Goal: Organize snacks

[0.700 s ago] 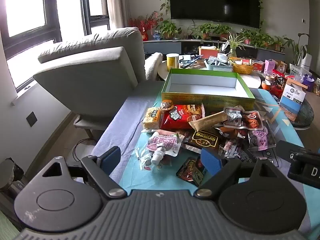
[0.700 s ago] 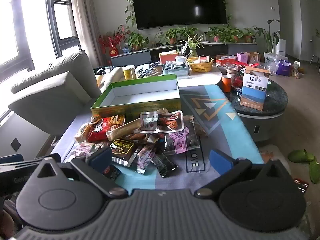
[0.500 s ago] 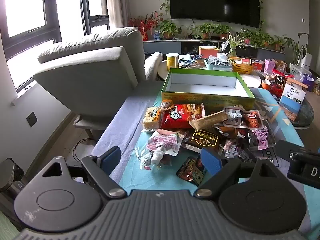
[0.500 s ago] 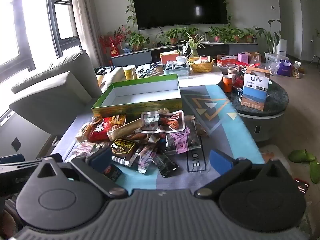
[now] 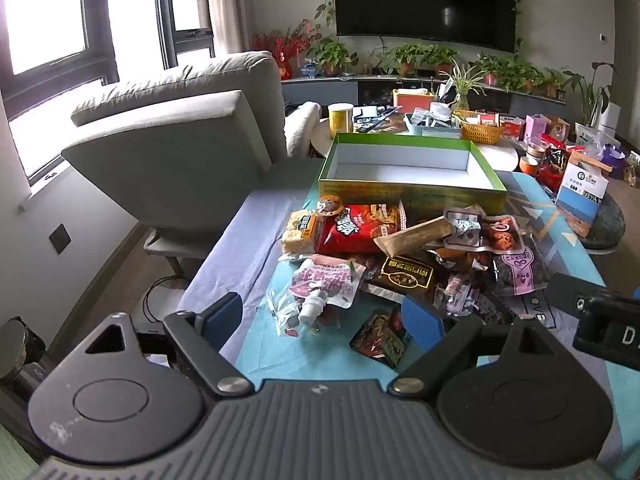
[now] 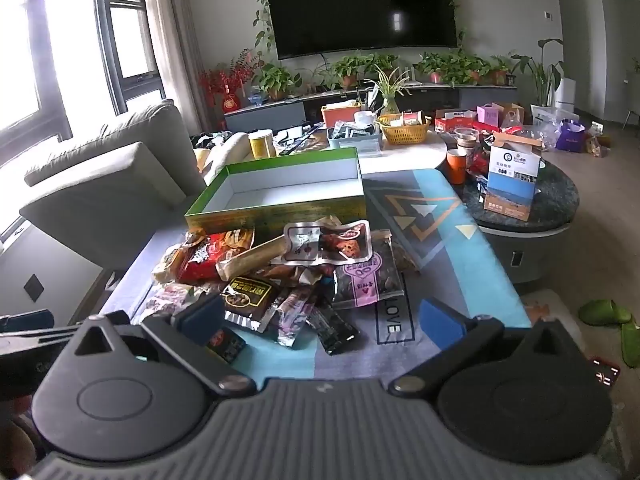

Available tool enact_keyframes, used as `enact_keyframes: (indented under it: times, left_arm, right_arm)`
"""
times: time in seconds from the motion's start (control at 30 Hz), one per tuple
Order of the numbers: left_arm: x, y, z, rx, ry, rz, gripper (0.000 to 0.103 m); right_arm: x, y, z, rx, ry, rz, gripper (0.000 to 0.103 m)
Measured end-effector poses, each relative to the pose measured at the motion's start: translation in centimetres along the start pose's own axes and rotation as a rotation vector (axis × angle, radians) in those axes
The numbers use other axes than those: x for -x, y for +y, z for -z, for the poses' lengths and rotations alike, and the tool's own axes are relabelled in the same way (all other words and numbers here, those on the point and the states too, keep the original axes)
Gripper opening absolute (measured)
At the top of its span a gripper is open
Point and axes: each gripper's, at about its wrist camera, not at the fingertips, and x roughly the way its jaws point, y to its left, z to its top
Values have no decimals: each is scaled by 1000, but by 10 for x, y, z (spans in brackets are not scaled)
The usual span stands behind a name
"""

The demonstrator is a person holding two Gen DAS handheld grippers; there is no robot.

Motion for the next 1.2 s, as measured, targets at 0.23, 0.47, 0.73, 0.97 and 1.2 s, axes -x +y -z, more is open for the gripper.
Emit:
enact_keyframes:
  times: [0.23,0.47,0.73,0.97,1.2]
  left_arm:
    - [-2,-2,1,-10,2,0,86]
    - [-3,-3,2,-14,6,1,86]
    - [-6,-5,3,-23,14,2,86]
    - [-11,-7,4,-29,27,2,86]
    - [-15,-8,3,-30,34,6,86]
  right_arm:
    - [0,-5,-2,-7,0,-4,58]
    - [-1,-5,-2,-8,1,-5,58]
    - [-3,-6,-2,-10,8,-6,58]
    - [-10,-8,-2,-18,26,0,58]
    - [-14,-8,-2,-19,34,0,58]
